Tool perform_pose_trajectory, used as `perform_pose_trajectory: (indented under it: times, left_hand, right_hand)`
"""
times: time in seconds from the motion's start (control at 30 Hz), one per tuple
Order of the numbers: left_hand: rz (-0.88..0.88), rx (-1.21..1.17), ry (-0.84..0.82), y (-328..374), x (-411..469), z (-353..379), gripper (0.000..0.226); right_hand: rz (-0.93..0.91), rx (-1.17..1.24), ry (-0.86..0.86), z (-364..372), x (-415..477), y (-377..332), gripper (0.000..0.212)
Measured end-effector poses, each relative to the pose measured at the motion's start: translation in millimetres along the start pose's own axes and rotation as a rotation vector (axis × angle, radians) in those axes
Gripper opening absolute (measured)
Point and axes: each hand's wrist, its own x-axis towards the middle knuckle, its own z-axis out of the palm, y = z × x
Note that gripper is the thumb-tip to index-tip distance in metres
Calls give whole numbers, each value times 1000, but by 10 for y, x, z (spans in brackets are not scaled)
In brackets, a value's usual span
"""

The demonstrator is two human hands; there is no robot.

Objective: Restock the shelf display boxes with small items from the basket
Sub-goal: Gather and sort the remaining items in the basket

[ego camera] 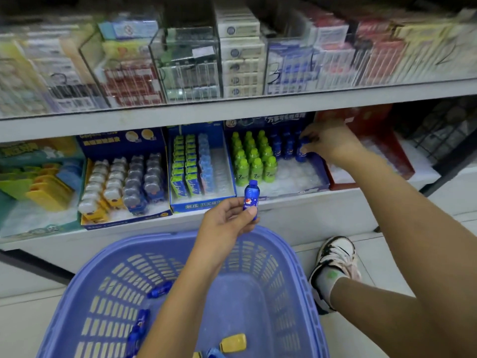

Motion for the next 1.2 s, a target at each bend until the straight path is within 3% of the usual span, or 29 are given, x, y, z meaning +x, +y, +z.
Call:
perform_pose_trajectory:
  times: [0.2,0.73,0.83,0.9,0.97,1.0,1.13,1.2]
  left_hand:
    - [31,40,11,-68,110,36,15]
    - [124,196,65,-18,269,271,23]
    - [151,200,84,2,314,383,22]
    - [184,227,120,26,360,457,22]
    - [229,270,151,68,414,531,21]
    - [251,292,158,90,443,567,21]
    - [291,403,136,119,487,686,37]
    - [330,698,90,48,472,663,49]
  right_hand:
    - [-40,-104,-128,-120,84,41,37]
    - [10,-117,-135,-68,88,22,46]
    - [18,185,-23,-149,-65,-129,41]
    - [-38,539,-215,-270,-244,-307,35]
    - [-128,653,-403,-353,-381,-440,30]
    - [-154,639,-420,-379,-408,-469,24]
    - [-87,522,-263,-390,-315,-314,16]
    - [-18,435,-96,-319,-215,-192,18]
